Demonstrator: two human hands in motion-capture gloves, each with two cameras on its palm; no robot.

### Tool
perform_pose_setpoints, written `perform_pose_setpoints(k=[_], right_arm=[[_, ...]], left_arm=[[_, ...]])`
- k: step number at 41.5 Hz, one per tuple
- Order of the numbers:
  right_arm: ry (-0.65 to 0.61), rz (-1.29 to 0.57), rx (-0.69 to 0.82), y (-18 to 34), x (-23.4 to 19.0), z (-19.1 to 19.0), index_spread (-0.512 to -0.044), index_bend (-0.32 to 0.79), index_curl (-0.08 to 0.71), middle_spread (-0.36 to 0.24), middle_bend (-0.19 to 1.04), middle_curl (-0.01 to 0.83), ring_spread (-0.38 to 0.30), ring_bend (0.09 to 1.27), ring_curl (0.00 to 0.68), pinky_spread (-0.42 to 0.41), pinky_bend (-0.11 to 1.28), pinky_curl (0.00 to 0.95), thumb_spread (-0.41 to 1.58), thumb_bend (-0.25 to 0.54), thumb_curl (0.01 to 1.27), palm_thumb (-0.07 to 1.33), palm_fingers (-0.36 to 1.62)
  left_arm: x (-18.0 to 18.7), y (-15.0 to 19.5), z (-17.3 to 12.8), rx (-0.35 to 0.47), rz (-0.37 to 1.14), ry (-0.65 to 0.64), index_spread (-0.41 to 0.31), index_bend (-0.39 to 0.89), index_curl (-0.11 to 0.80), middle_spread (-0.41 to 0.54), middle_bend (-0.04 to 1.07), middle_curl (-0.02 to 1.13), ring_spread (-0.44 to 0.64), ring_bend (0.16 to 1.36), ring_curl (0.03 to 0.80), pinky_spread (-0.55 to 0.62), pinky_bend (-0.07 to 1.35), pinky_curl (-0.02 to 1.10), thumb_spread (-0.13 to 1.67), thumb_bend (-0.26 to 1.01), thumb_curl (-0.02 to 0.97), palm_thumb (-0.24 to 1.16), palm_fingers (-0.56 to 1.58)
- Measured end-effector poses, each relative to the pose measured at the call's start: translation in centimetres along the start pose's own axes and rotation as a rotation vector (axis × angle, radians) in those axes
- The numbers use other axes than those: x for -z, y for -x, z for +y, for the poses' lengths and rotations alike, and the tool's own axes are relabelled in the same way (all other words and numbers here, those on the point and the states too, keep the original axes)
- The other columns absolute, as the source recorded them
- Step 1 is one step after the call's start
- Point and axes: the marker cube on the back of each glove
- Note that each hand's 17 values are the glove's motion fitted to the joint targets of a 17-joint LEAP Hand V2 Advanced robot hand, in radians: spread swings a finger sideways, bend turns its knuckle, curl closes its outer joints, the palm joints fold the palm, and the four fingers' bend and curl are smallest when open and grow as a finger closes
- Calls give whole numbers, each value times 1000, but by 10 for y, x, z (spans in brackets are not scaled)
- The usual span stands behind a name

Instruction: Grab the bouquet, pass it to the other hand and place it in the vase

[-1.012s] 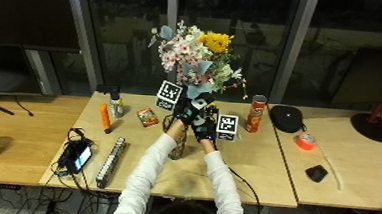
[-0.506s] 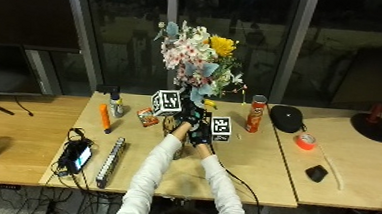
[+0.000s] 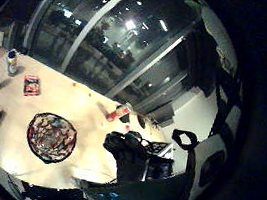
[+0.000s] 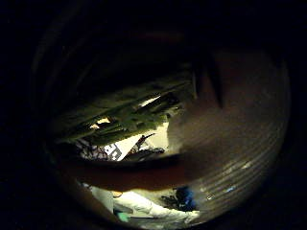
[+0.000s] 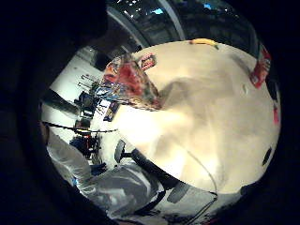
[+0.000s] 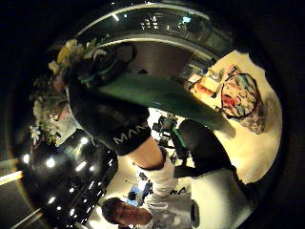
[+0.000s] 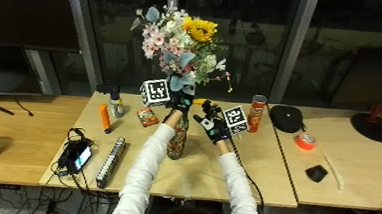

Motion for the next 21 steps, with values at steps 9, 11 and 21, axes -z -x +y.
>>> perform_pose_setpoints(k=[9,11,21], right_arm=[[-38,-50,-26,-17,25,7,-364,87,334,-97,258,400,-56,443,355,115,558,402,977,-85,437,530,-9],[-53,-47,-33,-20,30,9,-382,93,313,-95,237,387,-40,421,338,140,560,389,988,-76,419,489,-35],[-104,-95,-67,-42,53,14,-430,68,213,-92,173,342,15,393,292,222,563,352,974,-59,356,305,-125]], left_arm=[[13,-10,-29,-49,19,-50,-277,186,486,-367,784,598,-383,935,483,-423,756,488,859,-23,577,844,1349],[15,-11,-33,-64,8,-56,-278,185,493,-367,785,599,-383,936,484,-423,757,489,862,-23,580,843,1347],[22,5,-46,-66,-13,-67,-281,179,520,-371,786,598,-384,938,486,-424,763,491,869,-24,590,840,1341]])
